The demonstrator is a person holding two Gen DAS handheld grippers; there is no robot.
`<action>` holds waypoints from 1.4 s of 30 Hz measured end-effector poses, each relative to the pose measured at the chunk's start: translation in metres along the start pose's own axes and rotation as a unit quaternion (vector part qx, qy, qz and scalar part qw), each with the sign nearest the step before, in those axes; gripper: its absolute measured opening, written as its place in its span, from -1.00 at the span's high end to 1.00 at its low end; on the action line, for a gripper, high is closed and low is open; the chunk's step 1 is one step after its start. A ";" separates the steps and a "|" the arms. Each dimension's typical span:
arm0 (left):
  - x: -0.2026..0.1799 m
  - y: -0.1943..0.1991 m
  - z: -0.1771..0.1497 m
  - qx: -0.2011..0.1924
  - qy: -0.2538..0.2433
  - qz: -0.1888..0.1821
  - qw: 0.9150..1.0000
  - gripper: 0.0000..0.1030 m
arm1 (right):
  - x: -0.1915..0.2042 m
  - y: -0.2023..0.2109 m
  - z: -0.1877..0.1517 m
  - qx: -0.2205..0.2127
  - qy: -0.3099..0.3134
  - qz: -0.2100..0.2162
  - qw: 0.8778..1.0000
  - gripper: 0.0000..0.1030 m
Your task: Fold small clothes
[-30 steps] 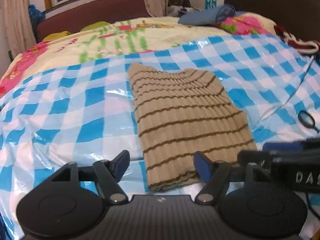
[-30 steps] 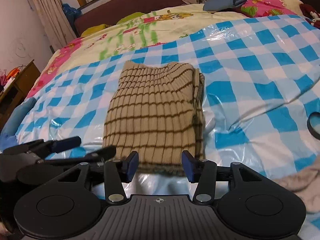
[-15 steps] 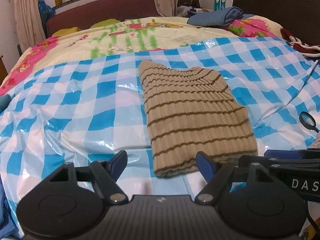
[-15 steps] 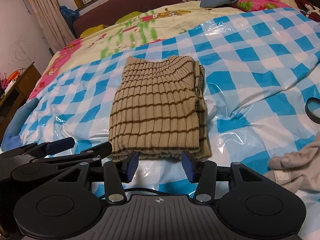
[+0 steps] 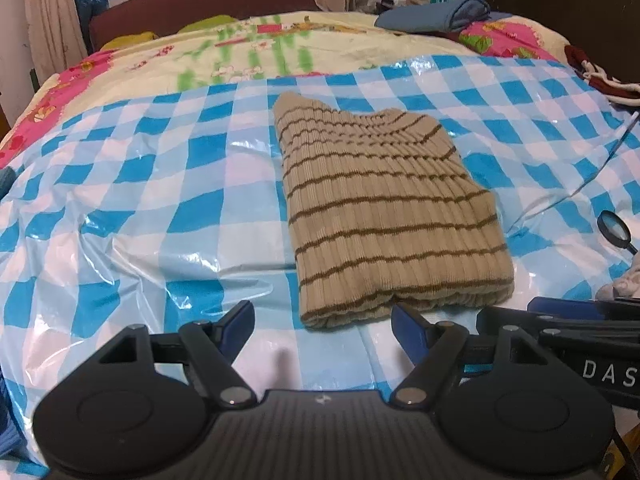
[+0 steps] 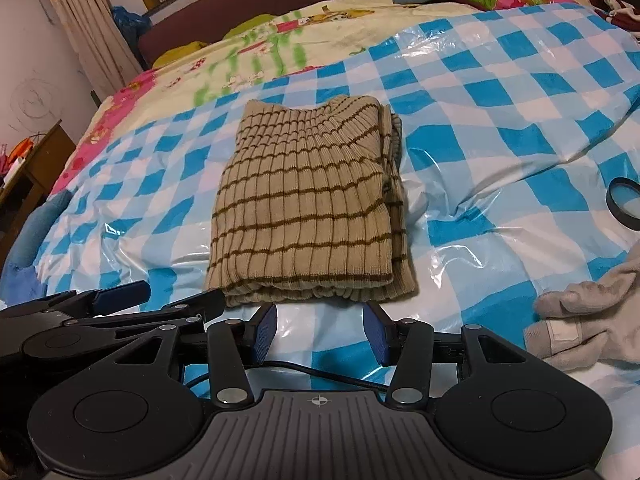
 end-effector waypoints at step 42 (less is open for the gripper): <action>-0.006 -0.015 -0.011 0.016 -0.010 0.014 1.000 -0.55 | 0.008 0.002 0.005 -0.005 0.102 -0.117 0.988 -0.11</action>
Point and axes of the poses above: each gripper's, at about its wrist camera, not at the fingertips, and y roughly against the way its jaws point, x to its left, z to its top, the point moved 8 cm from there along -y, roughly the way its jaws point, and after that the axes turned 15 degrees about z, right-handed, at the moved point
